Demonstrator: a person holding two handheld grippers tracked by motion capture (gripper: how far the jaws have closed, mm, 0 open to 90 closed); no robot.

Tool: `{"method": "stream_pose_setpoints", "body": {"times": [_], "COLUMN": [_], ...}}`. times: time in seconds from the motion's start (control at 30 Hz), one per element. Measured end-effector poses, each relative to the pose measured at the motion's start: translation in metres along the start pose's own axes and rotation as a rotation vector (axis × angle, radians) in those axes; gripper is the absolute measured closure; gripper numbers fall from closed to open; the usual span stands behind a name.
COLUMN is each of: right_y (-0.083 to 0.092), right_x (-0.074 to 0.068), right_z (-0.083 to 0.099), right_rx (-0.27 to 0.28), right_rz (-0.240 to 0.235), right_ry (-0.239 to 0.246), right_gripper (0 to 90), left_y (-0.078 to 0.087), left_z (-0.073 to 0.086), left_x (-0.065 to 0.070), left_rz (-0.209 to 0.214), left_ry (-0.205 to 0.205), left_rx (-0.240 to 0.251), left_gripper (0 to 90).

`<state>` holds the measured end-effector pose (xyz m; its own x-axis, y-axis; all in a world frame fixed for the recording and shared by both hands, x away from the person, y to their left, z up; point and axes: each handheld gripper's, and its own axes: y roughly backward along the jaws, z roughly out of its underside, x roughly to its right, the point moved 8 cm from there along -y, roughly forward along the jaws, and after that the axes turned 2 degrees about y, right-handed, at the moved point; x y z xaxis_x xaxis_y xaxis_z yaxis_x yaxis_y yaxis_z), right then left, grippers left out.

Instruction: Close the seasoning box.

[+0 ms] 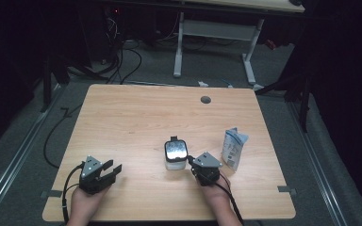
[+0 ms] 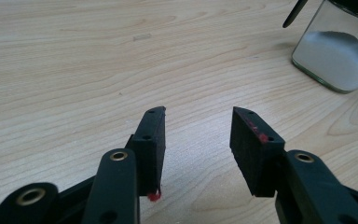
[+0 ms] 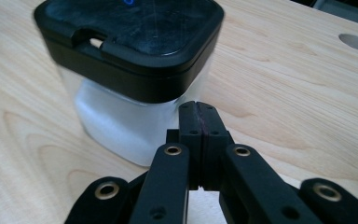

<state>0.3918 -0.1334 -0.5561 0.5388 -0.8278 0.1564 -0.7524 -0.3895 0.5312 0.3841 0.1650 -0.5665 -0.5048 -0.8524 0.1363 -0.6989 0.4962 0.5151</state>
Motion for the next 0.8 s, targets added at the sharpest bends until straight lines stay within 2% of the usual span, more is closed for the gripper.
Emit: {"method": "stream_pose_setpoints", "body": {"times": [0.27, 0.57, 0.8], "right_y": [0.003, 0.004, 0.011], "right_x": [-0.009, -0.009, -0.001], "right_z": [0.0, 0.0, 0.002], "right_rx": [0.0, 0.002, 0.009], "right_rz": [-0.008, -0.015, 0.008], "right_ry": [0.025, 0.012, -0.006], "right_gripper": [90.0, 89.7, 84.3], "left_y": [-0.001, -0.002, -0.003], "left_z": [0.0, 0.001, 0.0], "left_x": [0.003, 0.004, 0.007], "left_rz": [0.004, 0.011, 0.028], "left_ry": [-0.008, -0.007, -0.004], "left_rx": [0.0, -0.004, -0.003], "left_gripper": [55.7, 55.7, 55.4]}}
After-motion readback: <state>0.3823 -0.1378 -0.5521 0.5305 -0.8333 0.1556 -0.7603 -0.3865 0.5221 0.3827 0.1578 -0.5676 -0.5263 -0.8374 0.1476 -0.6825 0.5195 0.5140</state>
